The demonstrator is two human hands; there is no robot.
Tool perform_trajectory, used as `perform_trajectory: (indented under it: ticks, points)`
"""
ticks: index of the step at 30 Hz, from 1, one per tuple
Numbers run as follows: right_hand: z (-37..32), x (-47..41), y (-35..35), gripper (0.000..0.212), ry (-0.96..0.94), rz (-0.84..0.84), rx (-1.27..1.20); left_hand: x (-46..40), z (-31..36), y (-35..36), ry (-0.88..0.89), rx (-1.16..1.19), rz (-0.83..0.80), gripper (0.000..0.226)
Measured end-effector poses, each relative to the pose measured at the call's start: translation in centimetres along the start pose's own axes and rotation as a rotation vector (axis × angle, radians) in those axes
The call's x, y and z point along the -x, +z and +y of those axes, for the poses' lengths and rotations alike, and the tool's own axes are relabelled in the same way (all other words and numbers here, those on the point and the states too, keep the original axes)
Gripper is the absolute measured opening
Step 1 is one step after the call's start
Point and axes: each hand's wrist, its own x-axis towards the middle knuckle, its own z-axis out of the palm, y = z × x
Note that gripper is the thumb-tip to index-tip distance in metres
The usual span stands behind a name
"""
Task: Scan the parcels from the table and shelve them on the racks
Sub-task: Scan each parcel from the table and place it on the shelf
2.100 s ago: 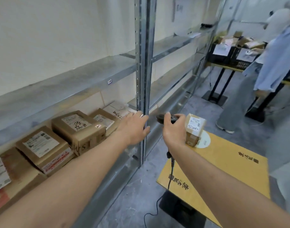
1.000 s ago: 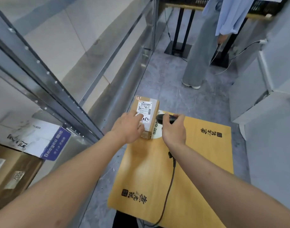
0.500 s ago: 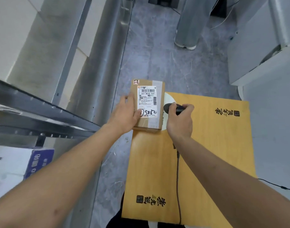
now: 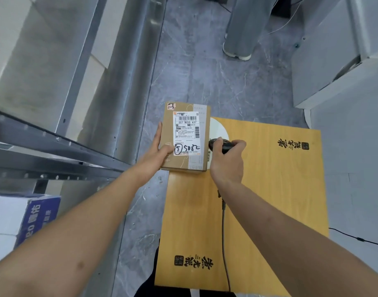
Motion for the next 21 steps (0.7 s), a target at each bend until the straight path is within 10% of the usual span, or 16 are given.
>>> perform_trajectory:
  ticks: [21]
  points:
    - [-3.2, 8.3, -7.1, 0.026, -0.210, -0.002, -0.181, 11.6, 1.3, 0.7, 0.411, -0.281, 0.253, 0.087]
